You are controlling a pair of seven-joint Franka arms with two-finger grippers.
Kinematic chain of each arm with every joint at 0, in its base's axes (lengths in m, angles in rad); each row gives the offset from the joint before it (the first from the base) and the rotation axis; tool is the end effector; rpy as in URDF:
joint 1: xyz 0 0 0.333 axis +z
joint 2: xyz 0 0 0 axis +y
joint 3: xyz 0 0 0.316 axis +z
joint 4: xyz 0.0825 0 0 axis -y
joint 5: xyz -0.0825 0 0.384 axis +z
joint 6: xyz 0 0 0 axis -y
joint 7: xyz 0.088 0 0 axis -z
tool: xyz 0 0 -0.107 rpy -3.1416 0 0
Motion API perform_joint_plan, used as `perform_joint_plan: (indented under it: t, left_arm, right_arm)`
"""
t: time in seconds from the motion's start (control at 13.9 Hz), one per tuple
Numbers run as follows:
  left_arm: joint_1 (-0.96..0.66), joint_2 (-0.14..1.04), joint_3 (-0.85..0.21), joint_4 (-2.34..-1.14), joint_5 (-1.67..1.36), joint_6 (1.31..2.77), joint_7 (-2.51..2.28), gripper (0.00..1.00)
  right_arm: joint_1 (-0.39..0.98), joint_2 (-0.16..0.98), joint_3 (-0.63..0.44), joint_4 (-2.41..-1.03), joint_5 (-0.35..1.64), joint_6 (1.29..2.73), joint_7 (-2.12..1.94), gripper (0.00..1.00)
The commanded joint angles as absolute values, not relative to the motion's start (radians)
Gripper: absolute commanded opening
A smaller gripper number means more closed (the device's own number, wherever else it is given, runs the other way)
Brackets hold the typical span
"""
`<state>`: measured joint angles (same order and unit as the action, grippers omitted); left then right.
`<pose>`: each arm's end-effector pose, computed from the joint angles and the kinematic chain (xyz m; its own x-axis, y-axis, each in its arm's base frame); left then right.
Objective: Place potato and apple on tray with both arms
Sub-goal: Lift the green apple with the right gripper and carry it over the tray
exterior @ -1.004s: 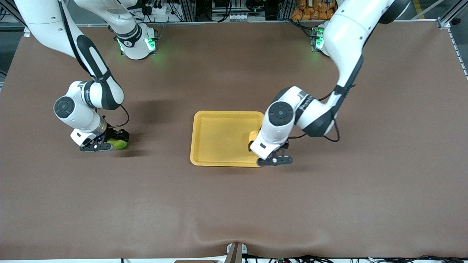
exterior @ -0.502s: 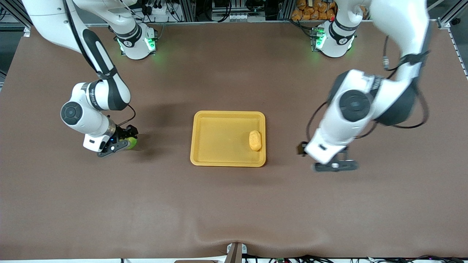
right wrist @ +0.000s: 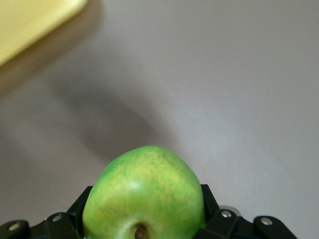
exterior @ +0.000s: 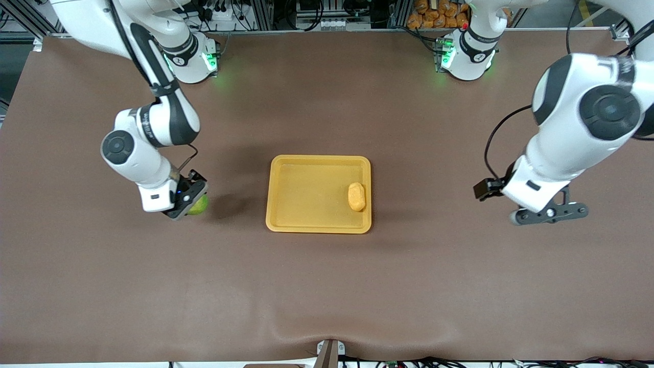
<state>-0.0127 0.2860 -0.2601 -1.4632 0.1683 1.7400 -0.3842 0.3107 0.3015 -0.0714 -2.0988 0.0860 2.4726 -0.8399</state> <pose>0.6317 -0.1397 0.5237 0.9952 0.0915 0.0346 0.0942 -0.9918 -0.0865 0.5714 0.1400 0.2828 0.5229 0.8490 0.0758 0.8499 -0.5261 0.0293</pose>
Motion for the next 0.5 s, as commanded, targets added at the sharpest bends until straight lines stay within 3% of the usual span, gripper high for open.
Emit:
perform_joint_plan:
  t: [0.0, 0.43]
  left_arm:
    - [0.021, 0.175, -0.272, -1.523, 0.135, 1.691, -0.344, 1.0]
    - [0.101, 0.039, -0.272, -1.589, 0.066, 1.634, -0.244, 1.0]
  right_arm:
    - [0.42, 0.298, -0.08, -2.03, 0.097, 2.457, -0.887, 0.0]
    - [0.572, 0.434, -0.081, -1.835, 0.097, 2.448, -0.867, 0.0]
